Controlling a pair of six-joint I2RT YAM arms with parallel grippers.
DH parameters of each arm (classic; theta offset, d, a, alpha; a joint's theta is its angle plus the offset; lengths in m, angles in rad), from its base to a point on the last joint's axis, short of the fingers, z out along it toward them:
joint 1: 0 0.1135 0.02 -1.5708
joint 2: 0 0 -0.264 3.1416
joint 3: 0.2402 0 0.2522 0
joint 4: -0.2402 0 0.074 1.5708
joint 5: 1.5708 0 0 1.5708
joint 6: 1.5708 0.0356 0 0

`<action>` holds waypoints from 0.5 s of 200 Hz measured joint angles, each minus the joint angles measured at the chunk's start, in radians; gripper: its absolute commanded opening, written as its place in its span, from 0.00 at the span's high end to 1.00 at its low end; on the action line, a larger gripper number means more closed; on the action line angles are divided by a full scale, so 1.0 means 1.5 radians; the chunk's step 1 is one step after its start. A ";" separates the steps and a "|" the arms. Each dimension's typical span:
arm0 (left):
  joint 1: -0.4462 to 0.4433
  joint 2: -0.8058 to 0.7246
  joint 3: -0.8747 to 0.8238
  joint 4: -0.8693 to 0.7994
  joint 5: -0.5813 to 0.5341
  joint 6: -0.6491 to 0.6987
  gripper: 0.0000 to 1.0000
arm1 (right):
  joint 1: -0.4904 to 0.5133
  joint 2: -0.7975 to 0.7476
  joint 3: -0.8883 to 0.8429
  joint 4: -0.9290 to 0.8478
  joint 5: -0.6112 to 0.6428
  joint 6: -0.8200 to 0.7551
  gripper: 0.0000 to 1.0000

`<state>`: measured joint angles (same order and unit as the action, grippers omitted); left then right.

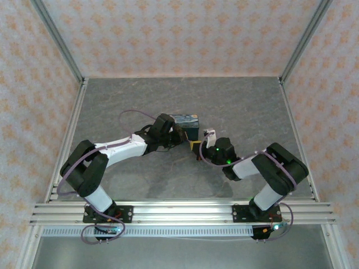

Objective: Unlock a padlock with a key

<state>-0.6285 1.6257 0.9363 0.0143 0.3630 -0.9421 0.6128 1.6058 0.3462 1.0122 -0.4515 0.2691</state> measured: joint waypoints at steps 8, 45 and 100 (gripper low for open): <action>0.000 0.000 0.000 0.000 0.000 0.000 0.76 | 0.000 0.000 0.000 0.000 0.000 0.000 1.00; 0.000 0.000 0.000 0.000 0.000 0.000 0.76 | 0.000 0.006 0.006 -0.001 -0.001 0.000 1.00; 0.000 0.000 0.000 0.000 0.000 0.000 0.76 | 0.000 0.015 0.010 0.004 -0.006 0.003 1.00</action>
<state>-0.6285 1.6257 0.9363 0.0143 0.3634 -0.9421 0.6128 1.6279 0.3614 1.0187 -0.4599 0.2729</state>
